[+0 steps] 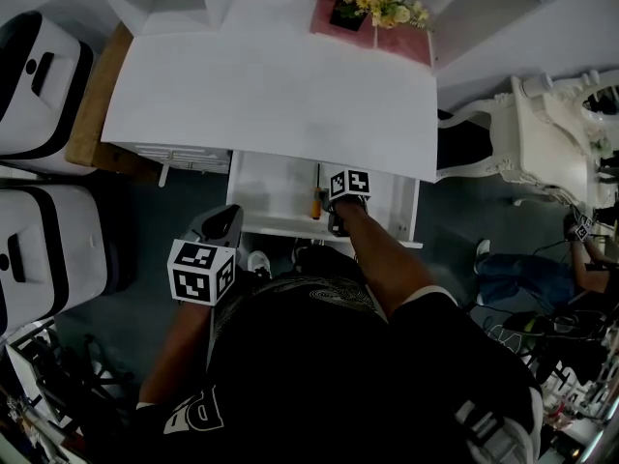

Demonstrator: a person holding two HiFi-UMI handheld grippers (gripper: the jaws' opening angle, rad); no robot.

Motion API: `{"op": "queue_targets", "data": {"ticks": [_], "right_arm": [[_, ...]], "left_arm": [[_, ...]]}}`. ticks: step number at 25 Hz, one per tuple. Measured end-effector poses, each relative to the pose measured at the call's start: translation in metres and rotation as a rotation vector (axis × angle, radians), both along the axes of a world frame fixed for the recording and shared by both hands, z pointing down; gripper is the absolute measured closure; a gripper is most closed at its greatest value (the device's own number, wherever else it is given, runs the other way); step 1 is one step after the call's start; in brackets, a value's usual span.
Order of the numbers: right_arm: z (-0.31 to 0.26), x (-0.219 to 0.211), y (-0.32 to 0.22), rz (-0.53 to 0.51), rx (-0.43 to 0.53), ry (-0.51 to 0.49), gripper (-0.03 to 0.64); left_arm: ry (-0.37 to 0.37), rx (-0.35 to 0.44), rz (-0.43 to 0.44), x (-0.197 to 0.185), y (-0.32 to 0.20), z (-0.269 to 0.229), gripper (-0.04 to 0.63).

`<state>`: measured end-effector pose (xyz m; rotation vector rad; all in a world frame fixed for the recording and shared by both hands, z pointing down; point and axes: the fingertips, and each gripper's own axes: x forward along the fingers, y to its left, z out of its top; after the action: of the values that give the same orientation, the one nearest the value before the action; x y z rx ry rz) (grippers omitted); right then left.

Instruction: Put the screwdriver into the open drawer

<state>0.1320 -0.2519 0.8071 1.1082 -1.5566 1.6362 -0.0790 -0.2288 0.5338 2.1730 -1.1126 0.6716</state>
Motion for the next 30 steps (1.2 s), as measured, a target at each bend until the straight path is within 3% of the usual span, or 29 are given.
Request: {"op": "queue_targets", "data": {"ticks": [13,22,30], "right_arm": [[-0.036,0.001,0.001,0.019,0.099,-0.001,0.509],[-0.091,-0.007,0.013,0.023,0.238,-0.011,0.509],[-0.141,-0.02,0.027,0.093,0.36,-0.05,0.512]], "left_arm": [[0.052,0.054,0.063,0.01,0.009,-0.012,0.58],[0.071,0.081,0.142,0.012,0.026,-0.022,0.58],[0.074,0.11,0.204,0.002,0.04,-0.033,0.58]]}}
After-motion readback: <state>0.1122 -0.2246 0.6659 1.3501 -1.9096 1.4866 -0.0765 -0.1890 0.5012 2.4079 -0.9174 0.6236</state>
